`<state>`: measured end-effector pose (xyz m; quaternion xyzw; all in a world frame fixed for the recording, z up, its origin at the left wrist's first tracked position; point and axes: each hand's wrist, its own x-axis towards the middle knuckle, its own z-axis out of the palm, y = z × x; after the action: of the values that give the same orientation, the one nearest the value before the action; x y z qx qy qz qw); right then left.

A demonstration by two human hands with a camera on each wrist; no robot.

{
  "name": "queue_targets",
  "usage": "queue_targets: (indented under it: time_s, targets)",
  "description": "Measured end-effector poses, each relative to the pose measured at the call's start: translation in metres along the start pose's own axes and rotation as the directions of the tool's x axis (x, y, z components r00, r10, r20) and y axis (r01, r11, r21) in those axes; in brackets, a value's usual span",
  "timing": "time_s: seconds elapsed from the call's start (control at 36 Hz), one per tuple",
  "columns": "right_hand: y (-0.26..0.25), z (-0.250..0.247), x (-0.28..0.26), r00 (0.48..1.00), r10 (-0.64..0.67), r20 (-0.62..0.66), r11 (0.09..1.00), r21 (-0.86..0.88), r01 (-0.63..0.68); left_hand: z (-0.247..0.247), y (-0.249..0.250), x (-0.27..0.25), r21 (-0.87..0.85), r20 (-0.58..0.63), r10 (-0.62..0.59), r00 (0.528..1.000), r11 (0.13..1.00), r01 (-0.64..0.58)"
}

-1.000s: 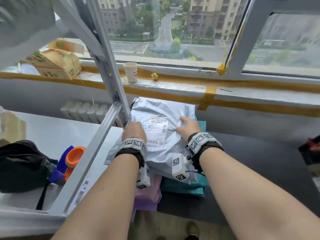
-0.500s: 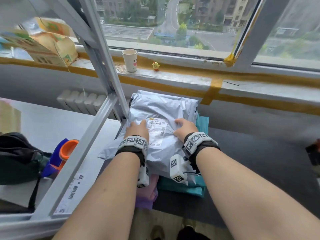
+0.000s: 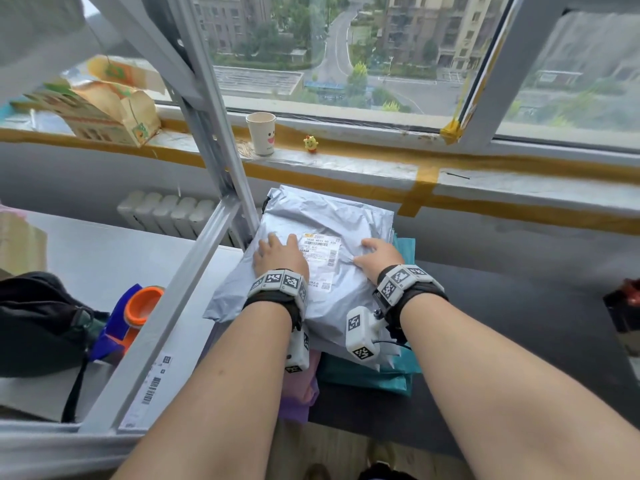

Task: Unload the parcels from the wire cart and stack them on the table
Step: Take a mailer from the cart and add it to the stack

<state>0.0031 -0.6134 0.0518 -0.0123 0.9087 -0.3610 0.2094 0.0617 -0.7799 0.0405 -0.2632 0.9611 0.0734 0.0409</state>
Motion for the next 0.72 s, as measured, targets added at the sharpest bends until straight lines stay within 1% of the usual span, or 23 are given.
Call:
queue_targets:
  time_s: [0.19, 0.25, 0.33, 0.39, 0.47, 0.56, 0.61, 0.67, 0.72]
  targets:
    - [-0.001, -0.011, -0.016, 0.998, 0.033, -0.045, 0.996, 0.079, -0.030, -0.010, 0.005, -0.011, -0.007, -0.090, 0.034, 0.995, 0.999, -0.035]
    - [0.000, -0.013, -0.020, 0.997, 0.044, -0.055, 0.995, 0.096, -0.039, -0.013, 0.007, -0.014, -0.014, -0.087, 0.044, 0.995, 0.999, -0.045]
    - [0.000, -0.016, -0.027, 0.995, 0.070, -0.071, 0.996, 0.065, -0.066, -0.018, 0.009, -0.019, -0.007, -0.077, 0.030, 0.997, 1.000, -0.031]
    - [0.001, -0.018, -0.033, 0.991, 0.103, -0.087, 0.994, 0.046, -0.100, -0.020, 0.009, -0.022, 0.007, -0.089, -0.008, 0.996, 1.000, 0.008]
    - [0.002, -0.018, -0.038, 0.988, 0.130, -0.089, 0.992, 0.018, -0.129, -0.025, 0.005, -0.026, 0.013, -0.084, -0.117, 0.990, 0.993, 0.119]
    - [0.002, -0.013, -0.037, 0.985, 0.157, -0.077, 0.987, -0.021, -0.159, -0.029, -0.002, -0.026, 0.016, -0.016, -0.240, 0.971, 0.971, 0.240]
    - [0.001, -0.009, -0.034, 0.983, 0.171, -0.068, 0.984, -0.029, -0.174, -0.029, -0.008, -0.025, 0.016, 0.026, -0.295, 0.955, 0.956, 0.294]
    - [-0.001, -0.007, -0.032, 0.982, 0.181, -0.061, 0.983, -0.013, -0.182, -0.029, -0.014, -0.022, 0.006, 0.031, -0.318, 0.948, 0.948, 0.318]
    - [-0.004, -0.006, -0.029, 0.981, 0.183, -0.064, 0.983, 0.010, -0.183, -0.029, -0.017, -0.020, -0.018, -0.001, -0.294, 0.956, 0.956, 0.294]
